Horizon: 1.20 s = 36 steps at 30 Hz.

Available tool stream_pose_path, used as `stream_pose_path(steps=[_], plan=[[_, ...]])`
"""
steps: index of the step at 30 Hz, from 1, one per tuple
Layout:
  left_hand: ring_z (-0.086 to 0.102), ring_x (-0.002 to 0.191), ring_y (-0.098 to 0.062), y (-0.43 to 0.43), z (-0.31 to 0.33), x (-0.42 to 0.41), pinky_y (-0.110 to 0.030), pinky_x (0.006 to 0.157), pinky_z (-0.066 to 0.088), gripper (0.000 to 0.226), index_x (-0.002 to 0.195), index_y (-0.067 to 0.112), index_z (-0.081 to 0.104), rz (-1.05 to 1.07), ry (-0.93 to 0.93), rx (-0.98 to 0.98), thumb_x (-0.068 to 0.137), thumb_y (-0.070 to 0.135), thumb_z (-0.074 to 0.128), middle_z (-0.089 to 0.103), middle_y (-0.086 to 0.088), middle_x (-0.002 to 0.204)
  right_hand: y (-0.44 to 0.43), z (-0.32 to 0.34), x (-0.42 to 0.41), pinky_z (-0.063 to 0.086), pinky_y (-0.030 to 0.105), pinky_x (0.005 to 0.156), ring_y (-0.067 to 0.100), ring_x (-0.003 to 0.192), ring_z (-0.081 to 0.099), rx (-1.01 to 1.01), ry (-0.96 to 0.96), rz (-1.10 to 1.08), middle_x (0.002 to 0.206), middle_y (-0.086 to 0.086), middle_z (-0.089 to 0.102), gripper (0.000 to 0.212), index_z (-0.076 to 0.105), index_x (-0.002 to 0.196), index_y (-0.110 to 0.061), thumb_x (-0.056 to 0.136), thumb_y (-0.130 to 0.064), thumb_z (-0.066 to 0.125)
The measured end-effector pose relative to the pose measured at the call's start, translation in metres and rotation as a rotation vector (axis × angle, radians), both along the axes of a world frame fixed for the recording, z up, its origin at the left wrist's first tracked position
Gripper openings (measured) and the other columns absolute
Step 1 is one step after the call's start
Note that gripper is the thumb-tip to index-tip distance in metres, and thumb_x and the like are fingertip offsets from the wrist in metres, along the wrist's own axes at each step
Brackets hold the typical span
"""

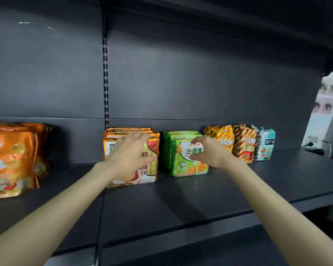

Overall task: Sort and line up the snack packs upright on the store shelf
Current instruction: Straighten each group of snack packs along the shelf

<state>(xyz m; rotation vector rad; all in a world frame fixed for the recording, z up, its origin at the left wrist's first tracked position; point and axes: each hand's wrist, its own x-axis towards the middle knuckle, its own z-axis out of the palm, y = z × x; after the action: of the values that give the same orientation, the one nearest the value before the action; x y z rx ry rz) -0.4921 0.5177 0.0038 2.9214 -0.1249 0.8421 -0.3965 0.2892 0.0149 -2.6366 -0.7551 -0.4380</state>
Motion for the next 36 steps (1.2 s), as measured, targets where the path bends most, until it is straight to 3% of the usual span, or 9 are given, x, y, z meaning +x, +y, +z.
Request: stream_pose_path(steps=[6, 10, 15, 20, 24, 28, 31, 36], plan=[[0.035, 0.131, -0.022, -0.059, -0.017, 0.013, -0.035, 0.109, 0.023, 0.062, 0.139, 0.022, 0.040, 0.091, -0.074, -0.036, 0.086, 0.050, 0.057, 0.044, 0.000, 0.141, -0.048, -0.008, 0.026, 0.041, 0.032, 0.095, 0.025, 0.125, 0.046, -0.011, 0.010, 0.099, 0.138, 0.009, 0.048, 0.061, 0.048, 0.134, -0.012, 0.081, -0.028, 0.071], [0.039, 0.130, -0.020, -0.088, -0.024, 0.026, -0.035, 0.106, 0.032, 0.063, 0.139, 0.018, 0.040, 0.053, -0.074, -0.178, 0.086, 0.043, 0.062, 0.045, -0.001, 0.140, -0.067, -0.008, 0.044, 0.041, 0.031, 0.098, 0.026, 0.126, 0.045, 0.038, 0.047, 0.146, 0.141, 0.010, 0.044, 0.071, 0.040, 0.140, -0.010, 0.080, -0.025, 0.074], [0.039, 0.134, -0.024, -0.110, -0.036, 0.051, -0.040, 0.109, 0.036, 0.086, 0.147, 0.012, 0.023, 0.080, 0.021, -0.417, 0.080, 0.035, 0.072, 0.038, -0.008, 0.147, -0.081, -0.015, 0.070, 0.038, 0.030, 0.100, 0.025, 0.127, 0.043, 0.144, 0.118, 0.167, 0.141, 0.009, 0.042, 0.085, 0.028, 0.144, -0.010, 0.077, -0.025, 0.077], [0.032, 0.139, -0.026, -0.108, -0.048, 0.080, -0.038, 0.111, 0.033, 0.110, 0.150, 0.008, 0.002, 0.123, 0.155, -0.604, 0.074, 0.033, 0.078, 0.026, -0.011, 0.154, -0.078, -0.023, 0.094, 0.041, 0.043, 0.105, 0.029, 0.132, 0.042, 0.273, 0.325, 0.174, 0.148, 0.012, 0.037, 0.103, 0.010, 0.149, -0.007, 0.075, -0.027, 0.079], [0.029, 0.141, -0.025, -0.103, -0.055, 0.099, -0.033, 0.111, 0.029, 0.113, 0.150, 0.006, -0.002, 0.141, 0.236, -0.669, 0.075, 0.033, 0.078, 0.024, -0.010, 0.156, -0.070, -0.028, 0.113, 0.039, 0.032, 0.102, 0.026, 0.133, 0.041, 0.335, 0.398, 0.191, 0.148, 0.009, 0.039, 0.102, 0.007, 0.150, -0.006, 0.078, -0.026, 0.077], [0.041, 0.133, -0.022, -0.095, -0.062, 0.116, -0.029, 0.104, 0.036, 0.112, 0.151, 0.007, 0.002, 0.096, 0.274, -0.746, 0.074, 0.031, 0.079, 0.042, -0.004, 0.146, -0.062, -0.031, 0.125, 0.039, 0.021, 0.087, 0.022, 0.127, 0.048, 0.374, 0.453, 0.213, 0.144, 0.005, 0.043, 0.100, 0.005, 0.151, -0.009, 0.081, -0.028, 0.073], [0.051, 0.119, -0.014, -0.093, -0.066, 0.125, -0.020, 0.091, 0.040, 0.103, 0.148, 0.010, 0.014, 0.053, 0.280, -0.794, 0.072, 0.028, 0.081, 0.054, 0.005, 0.127, -0.056, -0.034, 0.132, 0.043, 0.025, 0.090, 0.022, 0.125, 0.050, 0.404, 0.458, 0.217, 0.143, 0.003, 0.044, 0.101, 0.005, 0.151, -0.011, 0.080, -0.032, 0.074], [0.052, 0.114, -0.011, -0.094, -0.076, 0.134, -0.019, 0.089, 0.040, 0.100, 0.145, 0.017, 0.018, 0.000, 0.253, -0.866, 0.069, 0.020, 0.083, 0.052, 0.011, 0.116, -0.052, -0.042, 0.146, 0.046, 0.033, 0.099, 0.019, 0.120, 0.054, 0.460, 0.521, 0.258, 0.138, 0.002, 0.050, 0.106, 0.006, 0.150, -0.011, 0.075, -0.036, 0.076]])
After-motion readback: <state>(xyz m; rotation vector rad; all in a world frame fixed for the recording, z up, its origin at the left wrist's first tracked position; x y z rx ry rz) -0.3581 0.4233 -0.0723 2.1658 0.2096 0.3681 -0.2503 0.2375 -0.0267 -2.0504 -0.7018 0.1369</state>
